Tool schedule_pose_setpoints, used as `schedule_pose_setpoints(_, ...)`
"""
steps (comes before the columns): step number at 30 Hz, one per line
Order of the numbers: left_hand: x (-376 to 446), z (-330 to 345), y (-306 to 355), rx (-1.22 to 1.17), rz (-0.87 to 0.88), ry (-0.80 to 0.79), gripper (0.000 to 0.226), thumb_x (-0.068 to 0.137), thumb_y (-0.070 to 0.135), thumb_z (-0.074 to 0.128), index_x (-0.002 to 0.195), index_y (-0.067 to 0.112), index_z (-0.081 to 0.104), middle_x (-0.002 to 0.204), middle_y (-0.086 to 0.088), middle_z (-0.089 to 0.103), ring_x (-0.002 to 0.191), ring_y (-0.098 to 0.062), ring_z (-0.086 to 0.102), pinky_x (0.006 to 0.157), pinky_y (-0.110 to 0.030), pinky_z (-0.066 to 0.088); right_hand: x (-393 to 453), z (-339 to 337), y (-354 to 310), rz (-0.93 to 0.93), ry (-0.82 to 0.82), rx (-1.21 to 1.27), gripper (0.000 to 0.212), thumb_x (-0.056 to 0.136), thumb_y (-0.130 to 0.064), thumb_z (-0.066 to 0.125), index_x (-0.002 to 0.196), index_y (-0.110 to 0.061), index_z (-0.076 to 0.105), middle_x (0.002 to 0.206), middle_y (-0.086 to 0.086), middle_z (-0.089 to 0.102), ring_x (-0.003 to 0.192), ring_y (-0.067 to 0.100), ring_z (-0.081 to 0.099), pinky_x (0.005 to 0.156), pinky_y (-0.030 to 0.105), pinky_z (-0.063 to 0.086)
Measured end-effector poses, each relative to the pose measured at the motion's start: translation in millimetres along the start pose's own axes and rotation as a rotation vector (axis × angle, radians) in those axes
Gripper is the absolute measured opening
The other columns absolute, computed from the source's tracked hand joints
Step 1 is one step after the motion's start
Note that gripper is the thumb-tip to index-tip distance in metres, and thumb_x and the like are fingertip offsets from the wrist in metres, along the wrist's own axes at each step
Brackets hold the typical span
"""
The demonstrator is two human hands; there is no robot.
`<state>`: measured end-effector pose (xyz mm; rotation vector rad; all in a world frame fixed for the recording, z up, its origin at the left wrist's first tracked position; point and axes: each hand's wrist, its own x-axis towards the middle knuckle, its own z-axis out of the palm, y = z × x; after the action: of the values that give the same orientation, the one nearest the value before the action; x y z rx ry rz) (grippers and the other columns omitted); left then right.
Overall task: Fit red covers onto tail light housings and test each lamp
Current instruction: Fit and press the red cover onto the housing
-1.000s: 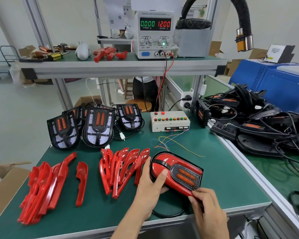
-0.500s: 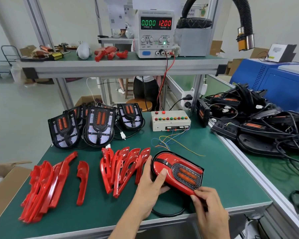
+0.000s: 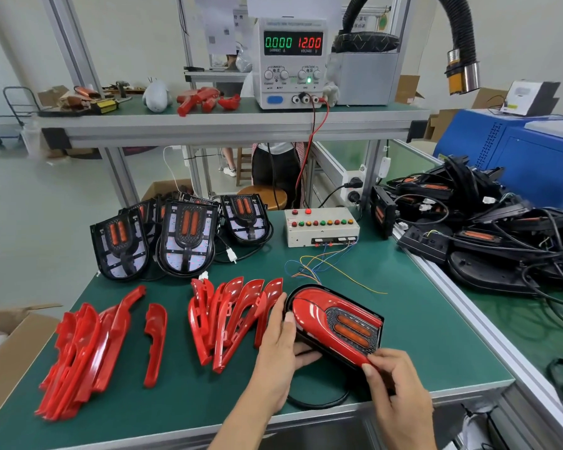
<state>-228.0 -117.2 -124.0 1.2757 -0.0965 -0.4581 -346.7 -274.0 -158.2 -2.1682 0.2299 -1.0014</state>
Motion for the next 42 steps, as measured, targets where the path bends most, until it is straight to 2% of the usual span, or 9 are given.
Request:
schedule_pose_setpoints(7, -1, 1, 1, 0.003, -0.023, 0.055, 0.044, 0.107, 0.044, 0.041, 0.151, 0.045, 0.040, 0.127, 0.002, 0.069, 0.098, -0.027, 0.076, 0.075, -0.035, 0.063, 4, -6, 2, -0.113, -0.037, -0.060, 0.012, 0.093, -0.038, 0.059, 0.102, -0.029, 0.061, 0.106, -0.016, 0.058, 0.100, -0.010, 0.058, 0.072, -0.002, 0.042)
schedule_pose_setpoints(12, -3, 2, 4, 0.088, 0.026, 0.056, 0.076, 0.082, 0.062, 0.067, 0.151, 0.046, 0.038, 0.137, -0.001, 0.061, 0.113, -0.024, 0.070, 0.081, -0.039, 0.064, 6, -9, -2, -0.149, -0.073, -0.123, 0.023, 0.099, -0.053, 0.049, 0.102, -0.032, 0.059, 0.105, -0.015, 0.057, 0.093, -0.009, 0.055, 0.067, -0.005, 0.039)
schedule_pose_setpoints(17, -1, 2, 2, 0.090, 0.026, 0.118, 0.057, 0.095, 0.037, 0.070, 0.144, 0.046, 0.043, 0.135, -0.005, 0.061, 0.114, -0.023, 0.069, 0.078, -0.038, 0.064, 8, -9, -7, -0.115, -0.092, -0.158, 0.015, 0.098, -0.050, 0.053, 0.100, -0.036, 0.058, 0.113, -0.016, 0.058, 0.098, -0.009, 0.056, 0.065, 0.000, 0.044)
schedule_pose_setpoints(19, -1, 3, 2, 0.055, 0.019, 0.134, 0.055, 0.095, 0.033, 0.070, 0.142, 0.046, 0.046, 0.134, -0.005, 0.063, 0.111, -0.025, 0.070, 0.076, -0.038, 0.064, 7, -9, -8, -0.053, -0.097, -0.092, 0.005, 0.095, -0.034, 0.068, 0.096, -0.036, 0.064, 0.118, -0.018, 0.058, 0.100, -0.009, 0.060, 0.068, 0.003, 0.049)
schedule_pose_setpoints(26, -5, 9, 5, -0.004, 0.047, 0.130, 0.049, 0.094, 0.036, 0.071, 0.133, 0.054, 0.047, 0.132, -0.001, 0.063, 0.112, -0.021, 0.070, 0.072, -0.032, 0.063, 10, 0, -13, 0.474, -0.014, 0.298, 0.024, 0.082, -0.014, 0.081, 0.079, -0.036, 0.073, 0.125, -0.012, 0.055, 0.078, 0.006, 0.073, 0.069, 0.007, 0.051)
schedule_pose_setpoints(29, -5, 11, 11, -0.024, 0.065, 0.107, 0.067, 0.081, 0.052, 0.073, 0.141, 0.050, 0.044, 0.134, -0.002, 0.061, 0.115, -0.022, 0.068, 0.075, -0.033, 0.063, 19, 1, -19, 0.664, 0.035, 0.493, 0.025, 0.082, -0.022, 0.081, 0.098, -0.035, 0.067, 0.120, -0.003, 0.063, 0.082, 0.005, 0.074, 0.062, 0.011, 0.054)
schedule_pose_setpoints(31, -3, 12, 14, -0.047, 0.090, 0.093, 0.080, 0.073, 0.058, 0.074, 0.145, 0.048, 0.042, 0.133, -0.002, 0.063, 0.115, -0.023, 0.069, 0.076, -0.034, 0.063, 26, 2, -23, 0.790, 0.027, 0.730, 0.039, 0.085, -0.025, 0.076, 0.119, -0.027, 0.056, 0.113, 0.007, 0.069, 0.082, 0.024, 0.077, 0.060, 0.024, 0.060)
schedule_pose_setpoints(33, -2, 12, 16, -0.067, 0.117, 0.090, 0.079, 0.073, 0.058, 0.073, 0.145, 0.048, 0.043, 0.132, -0.001, 0.066, 0.116, -0.023, 0.069, 0.078, -0.035, 0.063, 31, 1, -27, 0.826, -0.022, 0.845, 0.044, 0.085, -0.030, 0.073, 0.124, -0.025, 0.053, 0.101, 0.010, 0.077, 0.078, 0.039, 0.076, 0.058, 0.030, 0.061)
schedule_pose_setpoints(42, -4, 8, 18, -0.059, 0.134, 0.068, 0.076, 0.072, 0.061, 0.076, 0.141, 0.054, 0.043, 0.136, 0.004, 0.063, 0.120, -0.020, 0.067, 0.080, -0.034, 0.062, 30, 1, -27, 0.776, -0.093, 0.824, 0.043, 0.075, -0.034, 0.076, 0.114, -0.014, 0.072, 0.100, 0.010, 0.079, 0.089, 0.033, 0.077, 0.069, 0.026, 0.062)
